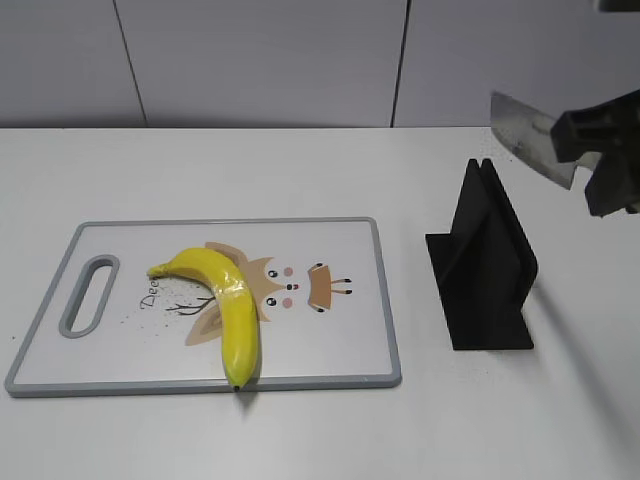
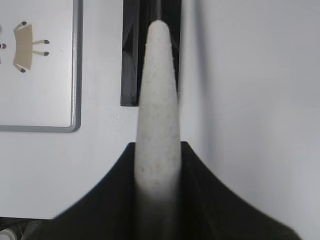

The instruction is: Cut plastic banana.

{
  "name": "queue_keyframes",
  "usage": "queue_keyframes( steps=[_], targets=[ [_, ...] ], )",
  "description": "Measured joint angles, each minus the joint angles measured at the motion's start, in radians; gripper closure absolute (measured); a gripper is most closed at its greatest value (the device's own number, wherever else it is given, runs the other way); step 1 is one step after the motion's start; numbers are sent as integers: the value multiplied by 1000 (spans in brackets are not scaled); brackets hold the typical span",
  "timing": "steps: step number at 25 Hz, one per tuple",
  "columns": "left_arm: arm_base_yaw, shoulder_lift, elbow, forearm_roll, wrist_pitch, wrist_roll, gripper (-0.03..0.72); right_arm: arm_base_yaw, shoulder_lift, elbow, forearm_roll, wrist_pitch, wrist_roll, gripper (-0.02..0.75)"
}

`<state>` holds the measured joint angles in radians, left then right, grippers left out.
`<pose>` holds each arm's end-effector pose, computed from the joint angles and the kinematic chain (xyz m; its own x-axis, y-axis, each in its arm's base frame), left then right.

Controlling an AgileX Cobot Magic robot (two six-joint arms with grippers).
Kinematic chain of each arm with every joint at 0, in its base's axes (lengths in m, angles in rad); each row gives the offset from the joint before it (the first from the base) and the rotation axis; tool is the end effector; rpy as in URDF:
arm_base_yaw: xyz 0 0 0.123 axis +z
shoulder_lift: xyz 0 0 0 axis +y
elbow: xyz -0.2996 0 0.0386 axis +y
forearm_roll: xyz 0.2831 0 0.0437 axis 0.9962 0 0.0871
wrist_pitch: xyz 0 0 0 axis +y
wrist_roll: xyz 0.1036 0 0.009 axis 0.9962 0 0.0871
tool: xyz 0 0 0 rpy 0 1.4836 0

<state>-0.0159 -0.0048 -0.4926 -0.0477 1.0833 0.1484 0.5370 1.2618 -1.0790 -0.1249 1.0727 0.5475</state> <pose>0.0193 -0.0047 0.2839 -0.4674 0.1330 -0.8740 0.1125 0.9895 0.0905 0.2402 0.1297 0.3167 -0.9183 -0.0048 -0.3958 -0.0466 0.9943 0.0961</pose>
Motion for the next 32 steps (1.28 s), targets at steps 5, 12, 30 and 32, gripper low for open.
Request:
queue_keyframes(
  steps=[5, 12, 30, 32],
  targets=[
    [0, 0, 0, 0, 0, 0, 199, 0, -70, -21, -29, 1, 3, 547],
    [1, 9, 0, 1, -3, 0, 199, 0, -96, -56, -92, -57, 2, 547],
    [1, 691, -281, -209, -322, 350, 199, 0, 131, -68, -114, -413, -547, 547],
    [1, 779, -345, -245, -325, 421, 199, 0, 154, -71, -114, -421, -624, 547]
  ],
)
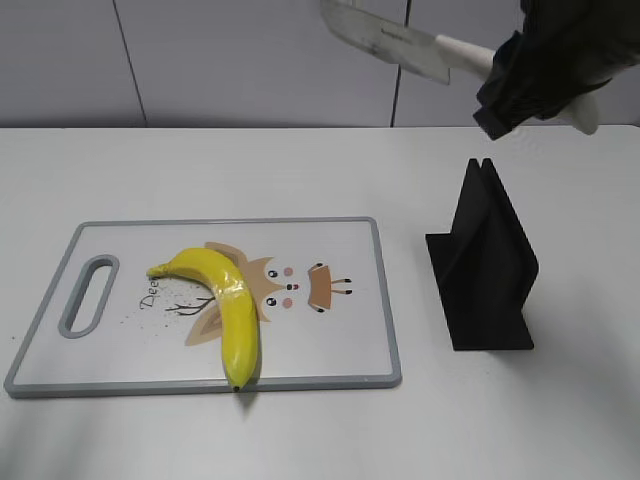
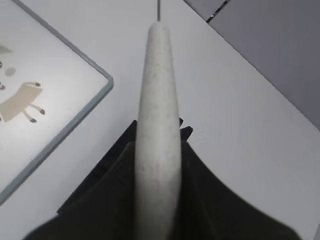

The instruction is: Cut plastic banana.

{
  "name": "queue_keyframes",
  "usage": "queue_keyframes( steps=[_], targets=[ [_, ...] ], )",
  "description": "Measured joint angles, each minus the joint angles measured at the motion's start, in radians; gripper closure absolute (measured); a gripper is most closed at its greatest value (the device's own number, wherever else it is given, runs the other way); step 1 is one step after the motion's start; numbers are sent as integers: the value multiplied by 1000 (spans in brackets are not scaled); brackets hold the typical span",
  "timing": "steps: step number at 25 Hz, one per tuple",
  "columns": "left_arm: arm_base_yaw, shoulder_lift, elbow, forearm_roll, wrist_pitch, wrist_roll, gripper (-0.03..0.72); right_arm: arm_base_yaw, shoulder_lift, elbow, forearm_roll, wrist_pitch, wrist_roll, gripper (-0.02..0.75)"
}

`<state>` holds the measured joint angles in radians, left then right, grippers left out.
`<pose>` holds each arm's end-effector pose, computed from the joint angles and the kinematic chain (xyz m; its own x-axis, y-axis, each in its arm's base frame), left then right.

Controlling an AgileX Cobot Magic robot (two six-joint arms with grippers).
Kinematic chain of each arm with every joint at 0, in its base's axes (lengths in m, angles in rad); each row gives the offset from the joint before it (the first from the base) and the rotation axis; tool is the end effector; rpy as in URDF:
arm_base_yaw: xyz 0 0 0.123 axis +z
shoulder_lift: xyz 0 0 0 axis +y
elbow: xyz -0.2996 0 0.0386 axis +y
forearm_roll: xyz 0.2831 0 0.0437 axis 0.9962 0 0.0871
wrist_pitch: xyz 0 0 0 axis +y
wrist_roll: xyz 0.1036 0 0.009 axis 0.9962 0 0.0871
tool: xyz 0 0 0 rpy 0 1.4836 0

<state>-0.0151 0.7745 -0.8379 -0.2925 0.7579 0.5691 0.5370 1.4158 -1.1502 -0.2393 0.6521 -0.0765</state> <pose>0.1772 -0.0233 0.3653 -0.4561 0.3465 -0.8197 0.3603 0.9141 0.1859 0.3058 0.1646 0.3178 -0.4922 -0.5981 -0.6325 -0.5724 0.7698 -0.2824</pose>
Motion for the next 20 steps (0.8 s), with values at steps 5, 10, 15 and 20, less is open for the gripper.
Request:
queue_keyframes(
  steps=[5, 10, 15, 20],
  targets=[
    [0, 187, -167, -148, 51, 162, 199, 0, 64, -34, 0, -2, -105, 547],
    [-1, 381, -341, -276, 225, 380, 199, 0, 143, -124, 79, 3, -346, 547],
    [-7, 543, -474, -304, 388, 614, 199, 0, 259, -259, 331, 117, -663, 547],
    [-74, 617, -532, -275, 418, 786, 199, 0, 369, -369, 506, 223, -929, 547]
  ],
)
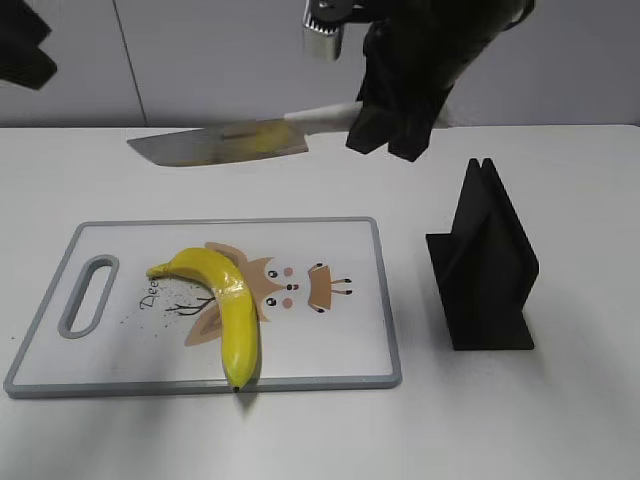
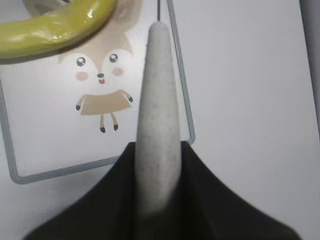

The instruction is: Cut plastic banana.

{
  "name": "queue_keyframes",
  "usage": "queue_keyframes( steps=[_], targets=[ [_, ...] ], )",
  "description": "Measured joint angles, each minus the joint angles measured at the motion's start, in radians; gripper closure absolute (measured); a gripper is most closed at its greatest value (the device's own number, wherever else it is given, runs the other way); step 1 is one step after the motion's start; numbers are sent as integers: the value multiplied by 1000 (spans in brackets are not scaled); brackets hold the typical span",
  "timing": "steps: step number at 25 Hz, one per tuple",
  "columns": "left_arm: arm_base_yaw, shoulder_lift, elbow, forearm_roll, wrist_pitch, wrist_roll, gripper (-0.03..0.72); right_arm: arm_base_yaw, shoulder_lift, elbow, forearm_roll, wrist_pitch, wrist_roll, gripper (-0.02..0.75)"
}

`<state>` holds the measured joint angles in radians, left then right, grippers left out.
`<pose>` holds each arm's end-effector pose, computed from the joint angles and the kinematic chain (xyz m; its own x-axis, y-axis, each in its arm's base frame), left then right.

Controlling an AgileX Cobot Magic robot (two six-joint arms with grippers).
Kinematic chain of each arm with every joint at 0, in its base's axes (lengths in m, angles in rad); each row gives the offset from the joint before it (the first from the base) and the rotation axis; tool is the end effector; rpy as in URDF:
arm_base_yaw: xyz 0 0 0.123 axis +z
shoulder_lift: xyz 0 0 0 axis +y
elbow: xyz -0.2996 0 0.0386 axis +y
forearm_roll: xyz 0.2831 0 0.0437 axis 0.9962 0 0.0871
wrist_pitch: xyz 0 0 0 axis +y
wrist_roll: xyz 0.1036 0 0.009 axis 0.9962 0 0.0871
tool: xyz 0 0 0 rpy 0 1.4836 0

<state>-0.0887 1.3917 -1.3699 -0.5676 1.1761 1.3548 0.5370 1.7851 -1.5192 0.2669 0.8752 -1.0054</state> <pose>0.3079 -0.0792 0.3840 -0.0889 0.7903 -0.6063 0.9170 0.3026 0.2600 0.3655 0.2421 0.2877 -0.0620 -0.8794 -0.4719 -0.9436 0.2057 -0.2594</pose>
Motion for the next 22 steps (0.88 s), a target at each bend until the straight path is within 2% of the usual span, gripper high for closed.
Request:
queue_keyframes(
  steps=[5, 8, 22],
  targets=[
    [-80, 78, -4, 112, 12, 42, 199, -1, 62, -43, 125, 29, -147, 547],
    [-94, 135, -4, 163, 4, 45, 199, -8, 82, -46, 191, 52, -203, 547],
    [-97, 300, -6, 170, -29, 46, 199, -59, 101, -46, 349, 148, -324, 547]
  ],
)
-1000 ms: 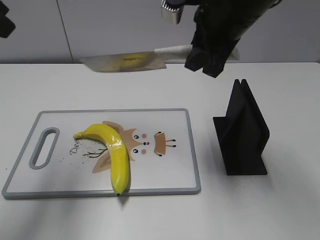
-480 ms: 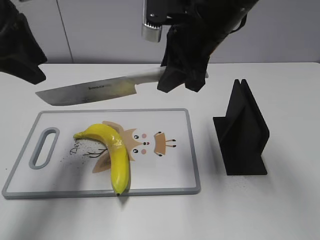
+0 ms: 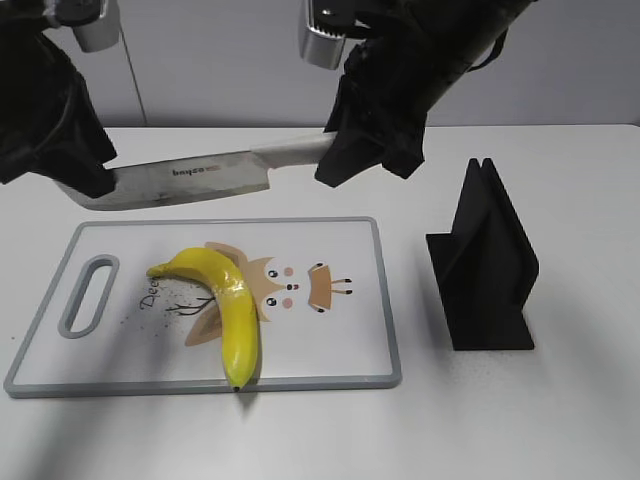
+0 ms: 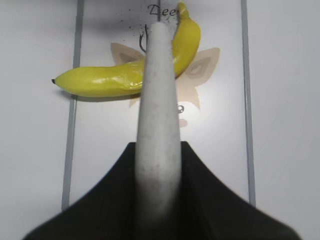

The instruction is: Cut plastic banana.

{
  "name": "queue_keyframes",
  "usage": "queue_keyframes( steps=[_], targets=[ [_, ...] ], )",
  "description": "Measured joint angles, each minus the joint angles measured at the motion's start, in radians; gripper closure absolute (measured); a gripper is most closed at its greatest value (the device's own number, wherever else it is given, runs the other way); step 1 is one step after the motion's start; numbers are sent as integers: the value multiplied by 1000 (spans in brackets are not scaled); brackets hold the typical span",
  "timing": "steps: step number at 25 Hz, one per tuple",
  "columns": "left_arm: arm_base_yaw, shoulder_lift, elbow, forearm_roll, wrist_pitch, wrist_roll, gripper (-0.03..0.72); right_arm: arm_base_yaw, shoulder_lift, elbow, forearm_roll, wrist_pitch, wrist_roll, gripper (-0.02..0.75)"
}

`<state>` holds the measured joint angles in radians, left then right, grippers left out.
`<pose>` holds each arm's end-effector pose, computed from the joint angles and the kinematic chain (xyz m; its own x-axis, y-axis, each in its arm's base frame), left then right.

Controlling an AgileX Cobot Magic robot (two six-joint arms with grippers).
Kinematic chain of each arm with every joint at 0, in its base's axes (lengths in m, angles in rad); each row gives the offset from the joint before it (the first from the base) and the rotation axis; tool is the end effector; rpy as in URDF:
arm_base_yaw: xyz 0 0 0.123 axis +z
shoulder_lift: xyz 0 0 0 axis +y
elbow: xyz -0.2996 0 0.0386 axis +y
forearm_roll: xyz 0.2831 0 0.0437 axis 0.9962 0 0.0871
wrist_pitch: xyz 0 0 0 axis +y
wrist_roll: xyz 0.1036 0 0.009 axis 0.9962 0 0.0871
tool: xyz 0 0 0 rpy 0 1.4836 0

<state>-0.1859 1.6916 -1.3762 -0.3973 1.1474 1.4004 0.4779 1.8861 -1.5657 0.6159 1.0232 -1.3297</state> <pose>0.3656 -0.1061 0.2747 -0.0841 0.9131 -0.3990 0.9864 0.1330 0.0965 0.3742 0.2516 0.2651 0.0195 -0.8017 -0.5974 -0.9966 0.0322 -0.0757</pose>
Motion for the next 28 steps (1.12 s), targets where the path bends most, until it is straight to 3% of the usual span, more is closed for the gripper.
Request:
queue_keyframes(
  steps=[6, 9, 12, 13, 21, 28],
  targets=[
    [-1, 34, -1, -2, 15, 1, 245, 0, 8, -1, 18, -2, -13, 547],
    [-1, 43, -1, -9, 18, 2, 398, 0, 9, -1, 20, -12, -14, 547],
    [-3, 43, -1, -10, 20, 3, 631, -1, 14, -2, 20, -25, -13, 547],
    [-3, 43, -1, -7, 23, 8, 656, -2, 16, -2, 20, -25, -10, 547],
    [-49, 44, 23, 18, 14, -19, 689, -2, 73, -5, -59, 5, 22, 548],
    [-109, 68, 253, -20, -226, -39, 695, -2, 189, 8, -141, 61, 59, 547]
  ],
)
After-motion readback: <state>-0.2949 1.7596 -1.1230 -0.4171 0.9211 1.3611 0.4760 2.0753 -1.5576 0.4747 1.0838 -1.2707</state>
